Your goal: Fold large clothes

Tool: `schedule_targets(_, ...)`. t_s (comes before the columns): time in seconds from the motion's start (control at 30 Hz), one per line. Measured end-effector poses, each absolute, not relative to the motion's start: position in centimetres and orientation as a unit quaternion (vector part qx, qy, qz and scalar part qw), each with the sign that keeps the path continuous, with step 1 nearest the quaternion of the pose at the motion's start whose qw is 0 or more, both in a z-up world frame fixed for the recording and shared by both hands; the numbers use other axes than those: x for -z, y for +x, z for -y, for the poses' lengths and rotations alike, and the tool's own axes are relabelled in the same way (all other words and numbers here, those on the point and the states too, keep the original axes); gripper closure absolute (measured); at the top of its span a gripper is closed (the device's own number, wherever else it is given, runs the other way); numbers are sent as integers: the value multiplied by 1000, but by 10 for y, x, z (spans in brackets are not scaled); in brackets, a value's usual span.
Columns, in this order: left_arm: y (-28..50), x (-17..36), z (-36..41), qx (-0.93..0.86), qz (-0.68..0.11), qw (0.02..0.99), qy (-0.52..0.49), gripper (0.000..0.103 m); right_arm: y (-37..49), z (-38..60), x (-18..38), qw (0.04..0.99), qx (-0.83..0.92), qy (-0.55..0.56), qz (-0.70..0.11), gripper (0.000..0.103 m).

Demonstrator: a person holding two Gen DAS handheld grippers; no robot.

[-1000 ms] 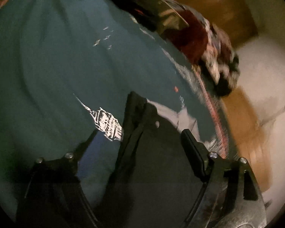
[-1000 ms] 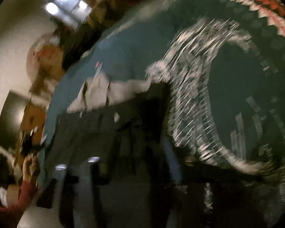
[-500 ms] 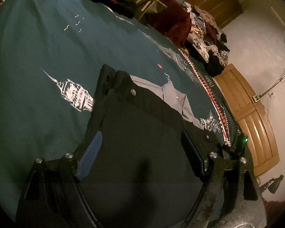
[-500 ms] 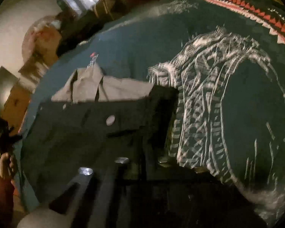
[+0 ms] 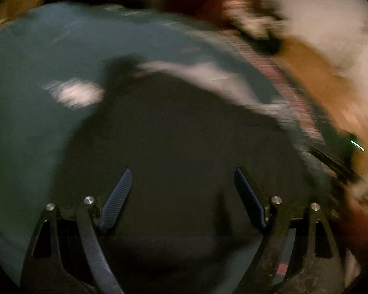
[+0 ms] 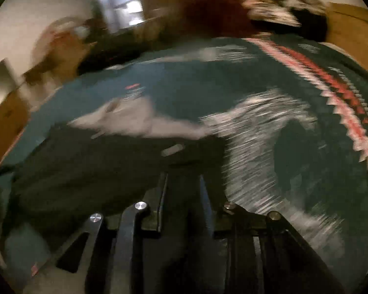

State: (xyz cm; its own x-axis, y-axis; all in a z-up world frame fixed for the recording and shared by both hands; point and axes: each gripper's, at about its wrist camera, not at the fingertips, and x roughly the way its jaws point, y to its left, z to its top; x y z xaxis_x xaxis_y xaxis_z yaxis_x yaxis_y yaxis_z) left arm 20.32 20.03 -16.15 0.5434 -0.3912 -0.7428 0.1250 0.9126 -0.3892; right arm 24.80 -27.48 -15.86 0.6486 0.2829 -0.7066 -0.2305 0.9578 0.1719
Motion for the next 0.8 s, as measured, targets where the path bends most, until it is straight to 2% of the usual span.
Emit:
schedule_targets(0.03, 204, 171, -223, 127, -450, 864, -186, 54, 236, 254, 171, 896, -165, 22, -412, 72)
schedule_targets(0.07, 203, 176, -241, 110, -446, 861, -216, 69, 232, 242, 184, 885, -174, 10, -431, 75)
schedule_targets(0.1, 199, 176, -259, 83, -445, 861, -231, 90, 229, 231, 201, 873, -175, -5, -456, 76)
schedule_targets(0.17, 189, 170, -278, 59, -438, 864, -243, 75, 222, 218, 219, 871, -160, -41, -462, 76)
schedule_targets(0.2, 183, 164, -284, 53, -434, 865, -246, 45, 221, 214, 216, 871, -152, -53, -465, 73)
schedule_targets(0.23, 174, 158, -289, 62, -420, 870, -250, 24, 221, 209, 204, 871, -147, -51, -466, 72)
schedule_targets(0.27, 167, 154, -292, 66, -410, 875, -250, 21, 218, 206, 193, 879, -155, -41, -449, 72)
schedule_targets(0.37, 155, 152, -302, 64, -401, 874, -268, 20, 213, 169, 170, 887, -212, -36, -408, 70)
schedule_targets(0.47, 150, 162, -310, 16, -426, 864, -268, 21, 227, 122, 200, 869, -242, -42, -430, 65)
schedule_targets(0.53, 144, 165, -315, 2, -431, 856, -286, 30, 237, 102, 229, 853, -230, -71, -463, 64)
schedule_targets(0.67, 119, 132, -286, 62, -403, 876, -257, 32, 218, 113, 192, 867, -217, -48, -446, 63)
schedule_targets(0.8, 104, 138, -255, 144, -403, 855, -294, 32, 171, 135, 163, 891, -190, -39, -410, 44)
